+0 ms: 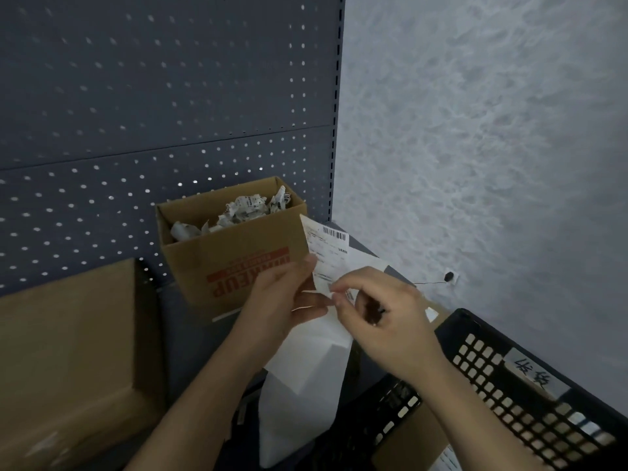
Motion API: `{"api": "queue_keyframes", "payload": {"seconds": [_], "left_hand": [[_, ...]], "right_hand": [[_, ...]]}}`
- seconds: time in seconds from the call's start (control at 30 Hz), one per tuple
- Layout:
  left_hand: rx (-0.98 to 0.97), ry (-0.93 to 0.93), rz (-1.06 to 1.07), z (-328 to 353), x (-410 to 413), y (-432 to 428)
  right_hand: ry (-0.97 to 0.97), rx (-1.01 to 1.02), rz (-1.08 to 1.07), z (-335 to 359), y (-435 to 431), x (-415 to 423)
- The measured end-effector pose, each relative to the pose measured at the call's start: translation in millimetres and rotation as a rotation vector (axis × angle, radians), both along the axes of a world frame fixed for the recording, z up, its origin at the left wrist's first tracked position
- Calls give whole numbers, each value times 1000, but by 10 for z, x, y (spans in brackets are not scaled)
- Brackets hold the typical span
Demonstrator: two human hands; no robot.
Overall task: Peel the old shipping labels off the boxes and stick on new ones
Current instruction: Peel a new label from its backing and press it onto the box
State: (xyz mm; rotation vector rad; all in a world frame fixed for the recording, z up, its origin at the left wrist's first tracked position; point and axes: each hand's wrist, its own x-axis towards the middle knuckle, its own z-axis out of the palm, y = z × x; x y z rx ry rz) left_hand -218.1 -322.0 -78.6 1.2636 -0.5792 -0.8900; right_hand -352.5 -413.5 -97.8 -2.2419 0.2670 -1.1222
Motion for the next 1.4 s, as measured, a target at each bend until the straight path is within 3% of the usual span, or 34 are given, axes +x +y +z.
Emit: {"api": "queue_keyframes", "payload": {"seconds": [0.4,0.57,0.63,0.77,0.97,1.2,1.4], "left_hand": [[-34,-269,157,135,233,907],[-27,-323,298,167,518,1512],[-15,-317,317,180,607,1759],[-17,-262,418,177,787,2244],[8,-190,499,140,1055,2807],[-24,-83,556,53,1263,3031],[67,-146,564,42,1368,3052]], "right_hand": [[-54,-95,217,42,630,412],[-112,-85,171,120,1081,725],[-129,-7,100,153,1264,864],[-46,336,-4,221,1572,1166],[117,663,215,287,1953,1536],[222,704,283,303,2145,1849],[302,593,347,310,2022,2018]]}}
